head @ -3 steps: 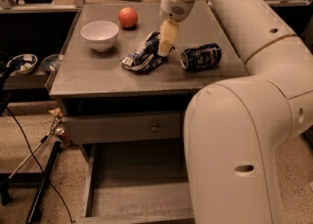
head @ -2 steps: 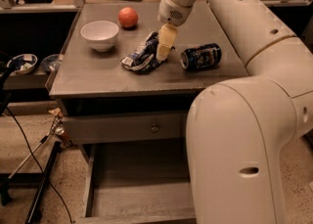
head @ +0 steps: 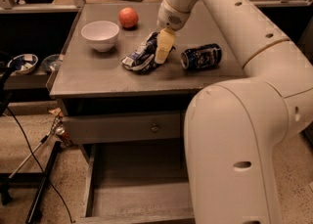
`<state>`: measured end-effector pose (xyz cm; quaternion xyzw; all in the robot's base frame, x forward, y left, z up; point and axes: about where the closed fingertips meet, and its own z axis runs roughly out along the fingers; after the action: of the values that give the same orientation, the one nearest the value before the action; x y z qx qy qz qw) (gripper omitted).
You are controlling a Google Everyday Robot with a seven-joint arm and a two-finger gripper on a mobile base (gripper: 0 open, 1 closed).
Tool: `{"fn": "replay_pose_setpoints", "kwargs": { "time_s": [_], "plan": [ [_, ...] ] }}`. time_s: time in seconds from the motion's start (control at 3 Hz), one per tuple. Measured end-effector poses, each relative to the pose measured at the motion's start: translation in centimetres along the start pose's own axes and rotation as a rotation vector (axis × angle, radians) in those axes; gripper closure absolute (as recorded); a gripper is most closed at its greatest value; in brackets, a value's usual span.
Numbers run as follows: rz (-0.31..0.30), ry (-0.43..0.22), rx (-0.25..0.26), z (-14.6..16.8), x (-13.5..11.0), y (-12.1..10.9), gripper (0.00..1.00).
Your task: Place blue chip bag into middle drawer
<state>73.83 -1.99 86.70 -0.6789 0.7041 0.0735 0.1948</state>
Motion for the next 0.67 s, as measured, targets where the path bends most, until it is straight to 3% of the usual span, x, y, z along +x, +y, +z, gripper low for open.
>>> {"fn": "replay_pose_setpoints", "kwargs": {
  "time_s": [0.67],
  "plan": [
    [0.029,-0.044,-0.015,1.79,0.31,-1.3,0.0]
  ]
}}
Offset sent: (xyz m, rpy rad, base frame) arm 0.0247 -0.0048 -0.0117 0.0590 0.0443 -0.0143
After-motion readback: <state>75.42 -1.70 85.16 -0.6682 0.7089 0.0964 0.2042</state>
